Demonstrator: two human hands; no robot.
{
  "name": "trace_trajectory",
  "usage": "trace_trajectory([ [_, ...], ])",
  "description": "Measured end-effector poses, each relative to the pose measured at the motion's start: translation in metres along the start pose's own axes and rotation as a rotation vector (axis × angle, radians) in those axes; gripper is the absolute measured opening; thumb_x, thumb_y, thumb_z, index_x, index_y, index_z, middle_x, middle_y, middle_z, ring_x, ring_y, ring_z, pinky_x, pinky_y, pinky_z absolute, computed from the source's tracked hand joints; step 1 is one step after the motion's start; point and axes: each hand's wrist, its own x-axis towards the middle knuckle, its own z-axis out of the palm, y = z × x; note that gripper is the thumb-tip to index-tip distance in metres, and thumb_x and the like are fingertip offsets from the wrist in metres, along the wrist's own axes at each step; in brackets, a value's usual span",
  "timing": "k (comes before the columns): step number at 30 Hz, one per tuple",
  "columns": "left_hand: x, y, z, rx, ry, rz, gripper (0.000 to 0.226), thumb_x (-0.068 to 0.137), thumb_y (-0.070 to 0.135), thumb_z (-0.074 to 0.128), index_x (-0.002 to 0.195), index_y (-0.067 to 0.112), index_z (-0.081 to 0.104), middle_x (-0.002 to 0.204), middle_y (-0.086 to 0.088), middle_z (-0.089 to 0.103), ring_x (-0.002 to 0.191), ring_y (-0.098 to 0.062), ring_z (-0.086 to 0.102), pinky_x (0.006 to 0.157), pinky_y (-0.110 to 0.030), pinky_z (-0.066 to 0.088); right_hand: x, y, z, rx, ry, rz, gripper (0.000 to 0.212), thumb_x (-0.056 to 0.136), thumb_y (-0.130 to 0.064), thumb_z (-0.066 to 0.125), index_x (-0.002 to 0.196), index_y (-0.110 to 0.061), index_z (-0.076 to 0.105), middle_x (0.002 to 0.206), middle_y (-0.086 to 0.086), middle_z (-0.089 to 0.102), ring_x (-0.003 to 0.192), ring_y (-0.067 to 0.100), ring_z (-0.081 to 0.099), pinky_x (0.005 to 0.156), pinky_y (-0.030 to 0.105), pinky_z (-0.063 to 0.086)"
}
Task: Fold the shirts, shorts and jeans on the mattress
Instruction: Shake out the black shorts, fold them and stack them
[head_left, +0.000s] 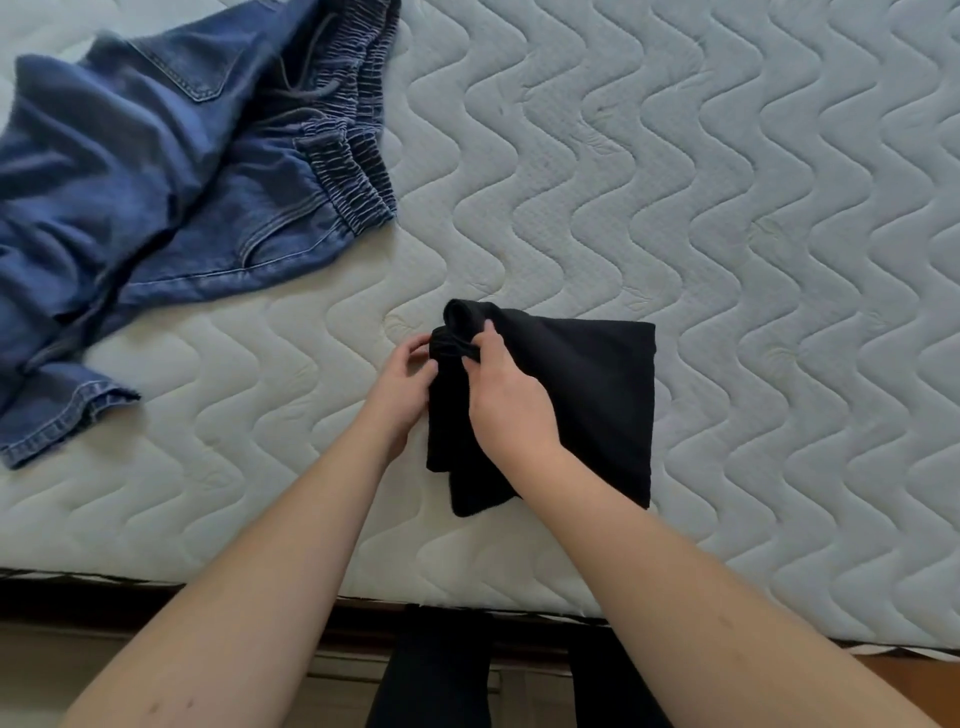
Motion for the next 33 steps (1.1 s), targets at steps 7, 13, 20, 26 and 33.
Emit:
trace_trajectory([
  [7,0.009,0.013,0.005,0.047,-0.027,-0.024,0.068,0.089,0.077,0.032,0.129,0.028,0.057,0.125,0.003,0.064,0.112,-0.009,0.062,0.103,-0.034,0.046,-0.004,0.032,-0.035,0.328,0.018,-0.208,0.021,0.102,-0.02,0.046,0.115,-0.024,0.062,0.127,-0.009,0.062,0.082,0.011,0.068,0.09,0.035,0.052],
  [13,0.027,0.013,0.021,0.253,0.095,-0.005,0.077,0.07,0.04,0.087,0.133,0.015,0.05,0.126,0.004,0.059,0.111,-0.013,0.059,0.099,-0.031,0.048,0.027,0.123,-0.099,0.027,0.228,0.28,0.049,0.095,-0.038,0.06,0.137,-0.017,0.049,0.134,0.009,0.051,0.124,0.027,0.049,0.108,0.039,0.037],
  [20,0.022,0.012,0.003,0.217,-0.164,-0.119,0.044,0.064,0.014,0.092,0.101,0.024,0.07,0.096,0.009,0.076,0.089,-0.006,0.071,0.077,-0.023,0.054,0.046,0.153,-0.117,0.284,-0.191,0.392,0.059,0.072,-0.043,0.084,0.12,-0.022,0.059,0.111,-0.003,0.063,0.097,0.014,0.061,0.068,0.026,0.046],
  [26,-0.005,0.025,-0.005,0.39,-0.244,-0.002,0.061,0.07,-0.001,0.085,0.116,0.027,0.056,0.107,-0.001,0.066,0.098,-0.015,0.063,0.079,-0.029,0.054,0.036,0.146,-0.144,0.057,-0.175,0.213,0.032,0.075,-0.028,0.084,0.078,-0.026,0.052,0.077,-0.007,0.058,0.07,0.011,0.054,0.055,0.025,0.036],
  [33,-0.038,0.111,0.004,0.44,-0.277,0.353,0.055,0.069,0.003,0.086,0.11,0.033,0.065,0.1,0.014,0.073,0.091,0.0,0.068,0.073,-0.013,0.051,-0.003,0.124,-0.222,0.057,0.049,-0.008,0.022,0.08,-0.026,0.079,0.099,-0.033,0.071,0.081,-0.02,0.064,0.08,0.0,0.06,0.067,0.015,0.039],
])
